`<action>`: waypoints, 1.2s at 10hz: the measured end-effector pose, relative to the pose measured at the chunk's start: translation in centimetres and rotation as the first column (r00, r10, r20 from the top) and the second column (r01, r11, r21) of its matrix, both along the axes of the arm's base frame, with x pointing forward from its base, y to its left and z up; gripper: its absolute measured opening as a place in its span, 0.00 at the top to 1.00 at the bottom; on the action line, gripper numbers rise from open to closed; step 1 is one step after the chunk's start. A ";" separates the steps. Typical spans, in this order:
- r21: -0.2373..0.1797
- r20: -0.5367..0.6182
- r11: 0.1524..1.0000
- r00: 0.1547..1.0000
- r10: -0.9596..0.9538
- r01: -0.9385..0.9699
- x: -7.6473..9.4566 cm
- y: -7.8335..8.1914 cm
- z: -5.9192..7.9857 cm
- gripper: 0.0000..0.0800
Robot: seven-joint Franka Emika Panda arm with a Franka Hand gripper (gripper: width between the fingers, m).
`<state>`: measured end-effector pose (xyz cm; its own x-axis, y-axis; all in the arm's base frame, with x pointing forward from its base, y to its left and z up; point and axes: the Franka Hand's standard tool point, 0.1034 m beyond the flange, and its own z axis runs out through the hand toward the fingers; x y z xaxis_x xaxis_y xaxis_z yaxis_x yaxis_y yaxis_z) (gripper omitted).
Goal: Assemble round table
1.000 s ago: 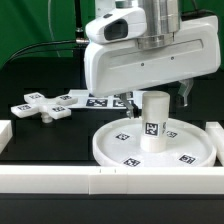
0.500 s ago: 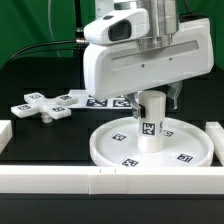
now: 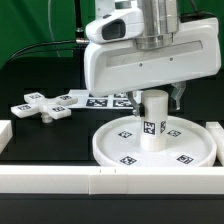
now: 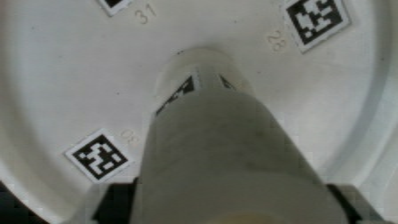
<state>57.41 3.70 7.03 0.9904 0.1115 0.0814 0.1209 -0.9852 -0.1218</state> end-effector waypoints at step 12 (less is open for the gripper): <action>-0.014 -0.055 0.987 0.986 -0.158 0.158 -0.5 0.4 1.2 0.19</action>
Offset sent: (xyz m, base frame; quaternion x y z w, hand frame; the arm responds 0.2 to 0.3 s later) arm 0.0011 0.0101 -0.0010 0.0020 0.0068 0.1180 0.9930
